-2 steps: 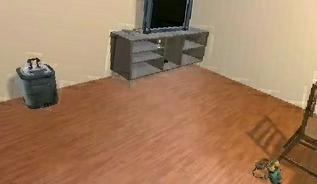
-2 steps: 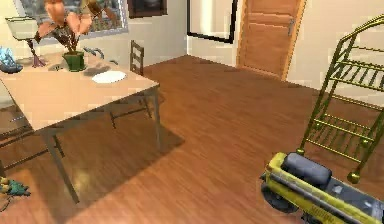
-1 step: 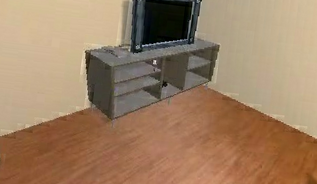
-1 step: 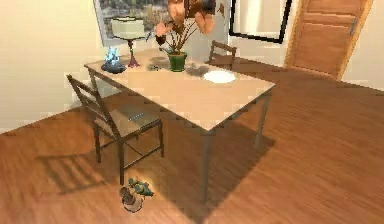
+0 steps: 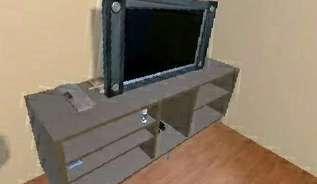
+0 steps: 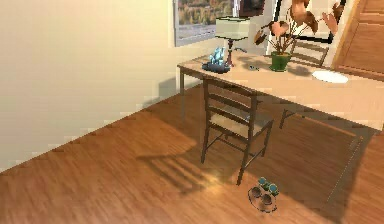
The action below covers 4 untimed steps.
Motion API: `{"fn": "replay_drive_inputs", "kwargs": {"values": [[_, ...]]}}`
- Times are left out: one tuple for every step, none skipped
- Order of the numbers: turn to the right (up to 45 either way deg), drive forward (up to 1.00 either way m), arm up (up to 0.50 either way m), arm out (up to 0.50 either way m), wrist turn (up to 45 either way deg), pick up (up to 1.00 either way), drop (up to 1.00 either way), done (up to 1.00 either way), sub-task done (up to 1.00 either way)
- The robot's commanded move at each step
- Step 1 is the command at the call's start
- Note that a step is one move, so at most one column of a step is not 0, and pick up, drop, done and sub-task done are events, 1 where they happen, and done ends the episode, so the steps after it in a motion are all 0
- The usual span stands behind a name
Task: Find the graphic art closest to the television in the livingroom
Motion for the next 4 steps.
{"fn": "replay_drive_inputs", "kwargs": {"values": [[-9.0, 0.00, 0.00, 0.00, 0.0, 0.00, 0.00, 0.00, 0.00], [-3.0, 0.00, 0.00, 0.00, 0.0, 0.00, 0.00, 0.00, 0.00], [0.0, 0.30, 0.00, 0.00, 0.0, 0.00, 0.00, 0.00, 0.00], [45.0, 0.00, 0.00, 0.00, 0.0, 0.00, 0.00, 0.00, 0.00]]}}
